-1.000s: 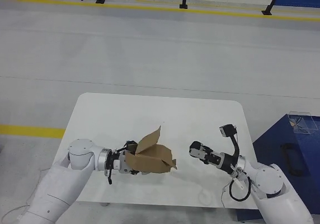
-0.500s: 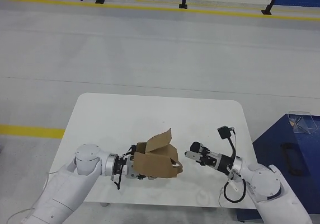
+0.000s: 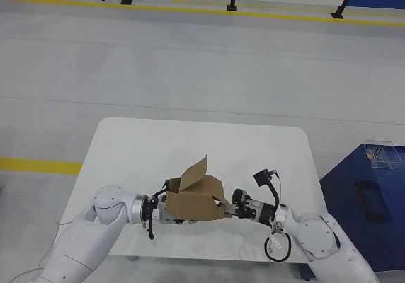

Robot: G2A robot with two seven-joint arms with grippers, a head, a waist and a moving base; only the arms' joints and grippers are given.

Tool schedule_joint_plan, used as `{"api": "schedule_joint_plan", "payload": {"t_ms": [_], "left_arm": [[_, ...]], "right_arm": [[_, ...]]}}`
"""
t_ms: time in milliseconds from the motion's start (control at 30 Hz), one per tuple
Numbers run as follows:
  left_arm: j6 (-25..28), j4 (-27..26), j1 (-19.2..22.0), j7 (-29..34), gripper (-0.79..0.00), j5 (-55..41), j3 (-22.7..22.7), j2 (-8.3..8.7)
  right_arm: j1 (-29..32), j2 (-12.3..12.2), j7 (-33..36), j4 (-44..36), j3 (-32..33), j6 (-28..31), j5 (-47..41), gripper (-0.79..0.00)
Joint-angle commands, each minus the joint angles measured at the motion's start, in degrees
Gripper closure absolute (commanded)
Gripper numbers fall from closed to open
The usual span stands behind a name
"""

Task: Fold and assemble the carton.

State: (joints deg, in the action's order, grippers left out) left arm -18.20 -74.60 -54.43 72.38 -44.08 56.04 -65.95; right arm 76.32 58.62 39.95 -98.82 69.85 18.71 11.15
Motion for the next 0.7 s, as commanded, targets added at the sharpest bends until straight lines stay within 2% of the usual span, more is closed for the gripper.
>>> {"api": "schedule_joint_plan", "payload": {"t_ms": [0,167,333,667], "left_arm": [[0.19,-0.01,-0.05,0.24,0.0,-0.29,0.12,0.02],[1.17,-0.23,-0.15,1.25,0.0,-0.91,0.2,0.02],[1.27,-0.37,-0.24,1.41,0.0,-0.86,0.36,0.08],[4.48,-2.04,-2.98,-5.66,0.0,0.21,2.38,0.46]], "right_arm": [[-0.5,0.24,0.12,0.47,-1.62,-0.37,0.62,-0.785],[-2.26,0.85,-1.27,1.71,-4.06,-0.96,1.29,-0.785],[-2.61,0.73,-1.27,1.67,-2.39,-0.57,-0.57,-0.785],[0.7,-0.06,-0.96,-3.34,2.11,1.76,-2.32,-0.785]]}}
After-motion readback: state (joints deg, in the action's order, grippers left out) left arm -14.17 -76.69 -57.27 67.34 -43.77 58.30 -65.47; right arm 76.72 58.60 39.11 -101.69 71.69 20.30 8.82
